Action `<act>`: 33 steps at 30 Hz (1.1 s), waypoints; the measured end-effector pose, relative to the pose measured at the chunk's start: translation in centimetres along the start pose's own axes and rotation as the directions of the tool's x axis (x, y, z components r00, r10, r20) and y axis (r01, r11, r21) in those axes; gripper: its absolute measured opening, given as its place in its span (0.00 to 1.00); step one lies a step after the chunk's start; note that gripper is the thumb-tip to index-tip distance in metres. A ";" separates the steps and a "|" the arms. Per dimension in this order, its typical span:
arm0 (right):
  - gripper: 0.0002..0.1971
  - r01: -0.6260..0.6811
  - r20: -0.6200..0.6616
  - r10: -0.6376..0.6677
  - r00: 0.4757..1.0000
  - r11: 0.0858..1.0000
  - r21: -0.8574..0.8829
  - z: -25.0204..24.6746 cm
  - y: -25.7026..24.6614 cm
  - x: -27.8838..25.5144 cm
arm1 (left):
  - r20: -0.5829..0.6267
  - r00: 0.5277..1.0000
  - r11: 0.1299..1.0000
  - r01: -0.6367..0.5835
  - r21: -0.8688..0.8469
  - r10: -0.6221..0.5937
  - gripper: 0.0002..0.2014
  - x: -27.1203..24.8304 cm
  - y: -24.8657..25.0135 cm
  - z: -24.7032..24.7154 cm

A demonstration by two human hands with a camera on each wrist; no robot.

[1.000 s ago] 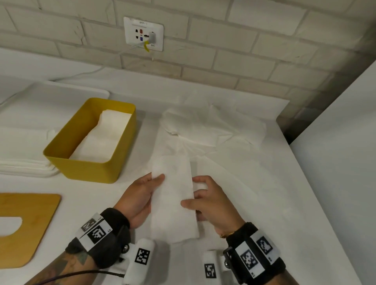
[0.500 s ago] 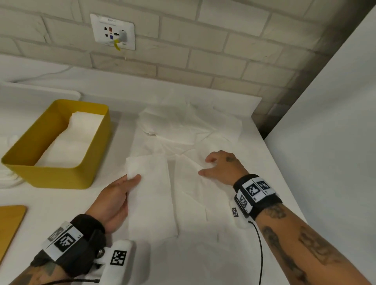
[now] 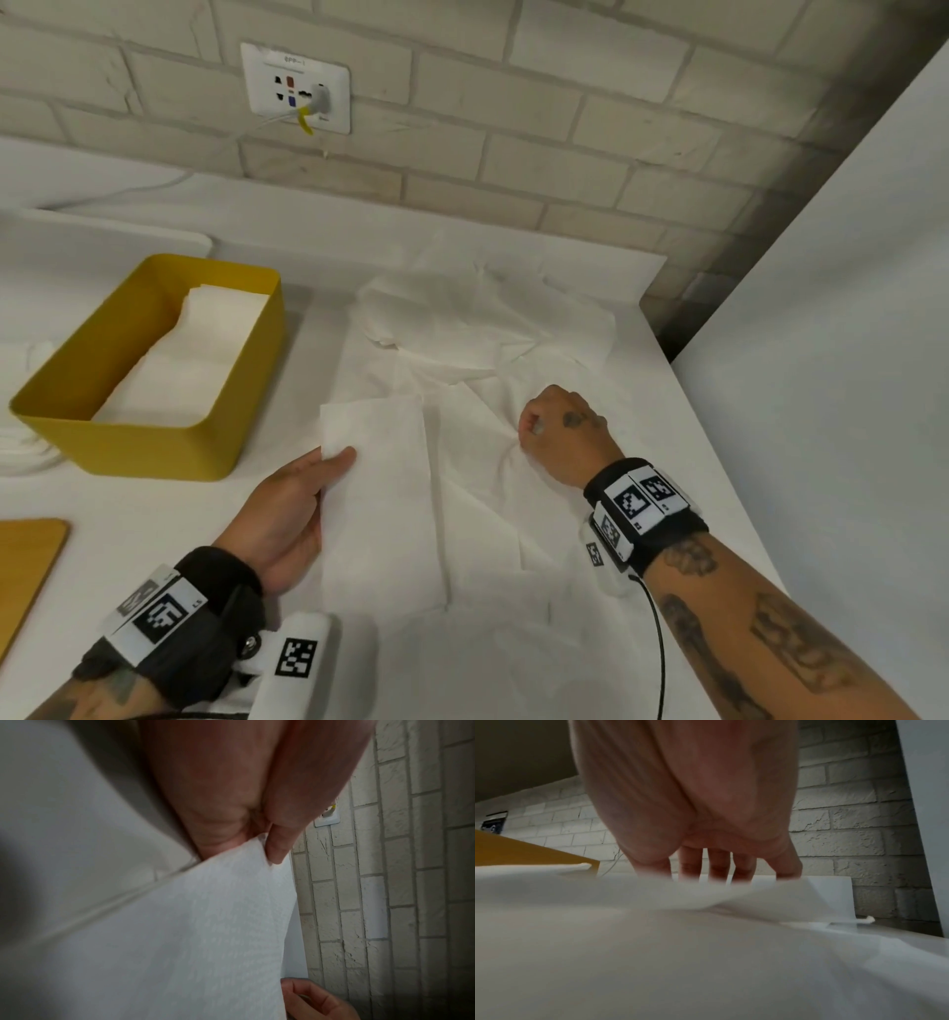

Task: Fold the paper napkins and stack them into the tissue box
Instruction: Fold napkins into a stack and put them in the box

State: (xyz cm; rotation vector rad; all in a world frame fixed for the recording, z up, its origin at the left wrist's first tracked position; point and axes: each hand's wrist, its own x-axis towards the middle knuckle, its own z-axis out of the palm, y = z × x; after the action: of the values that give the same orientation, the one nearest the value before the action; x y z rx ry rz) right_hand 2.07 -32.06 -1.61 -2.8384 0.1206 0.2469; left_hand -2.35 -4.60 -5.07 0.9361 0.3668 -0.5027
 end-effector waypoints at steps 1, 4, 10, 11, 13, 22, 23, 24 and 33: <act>0.10 0.013 -0.021 -0.012 1.000 1.000 0.022 -0.3 0.0 -0.1 | -0.003 1.000 1.000 -0.001 -0.004 0.001 0.14 0.0 0.0 0.0; 0.07 0.049 -0.050 -0.044 0.998 0.994 0.095 -1.2 0.0 -0.4 | 0.003 1.000 1.000 0.002 -0.008 -0.002 0.15 -0.1 0.1 0.0; 0.04 0.101 -0.064 -0.080 0.995 0.886 0.453 -4.3 -1.4 -1.3 | -0.001 1.000 1.000 0.004 0.006 -0.004 0.15 0.0 0.1 -0.1; 0.07 0.098 -0.065 -0.074 0.995 0.784 0.613 -5.2 -1.7 -1.6 | -0.003 1.000 1.000 0.002 0.011 -0.002 0.15 0.0 0.1 -0.2; 0.12 0.068 -0.038 -0.073 0.997 0.466 0.882 -6.7 -1.7 -2.1 | 0.000 1.000 1.000 0.002 0.005 -0.002 0.15 0.0 0.1 -0.3; 0.07 -0.310 0.244 0.264 0.933 0.249 0.917 -1.1 1.9 -4.0 | 0.001 1.000 1.000 0.005 -0.025 -0.005 0.14 0.0 0.2 -0.1; 0.06 -0.361 0.303 0.265 0.916 0.207 0.909 -0.4 2.1 -4.1 | -0.002 1.000 1.000 0.005 -0.021 -0.005 0.14 0.0 0.1 -0.1; 0.04 -0.404 0.354 0.253 0.901 0.189 0.895 0.1 2.2 -4.3 | -0.004 1.000 1.000 0.004 -0.019 -0.005 0.15 0.0 0.1 -0.2; 0.06 -0.154 0.051 0.178 0.983 0.637 0.755 -0.2 0.2 -2.3 | -0.007 1.000 1.000 0.006 -0.011 -0.006 0.15 -0.1 0.2 0.0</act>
State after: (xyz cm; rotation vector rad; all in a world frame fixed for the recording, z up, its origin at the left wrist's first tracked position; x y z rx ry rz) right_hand -0.21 -32.15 -1.04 -1.9759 0.3956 0.1422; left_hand -2.33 -4.48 -4.81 0.9270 0.3784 -0.5024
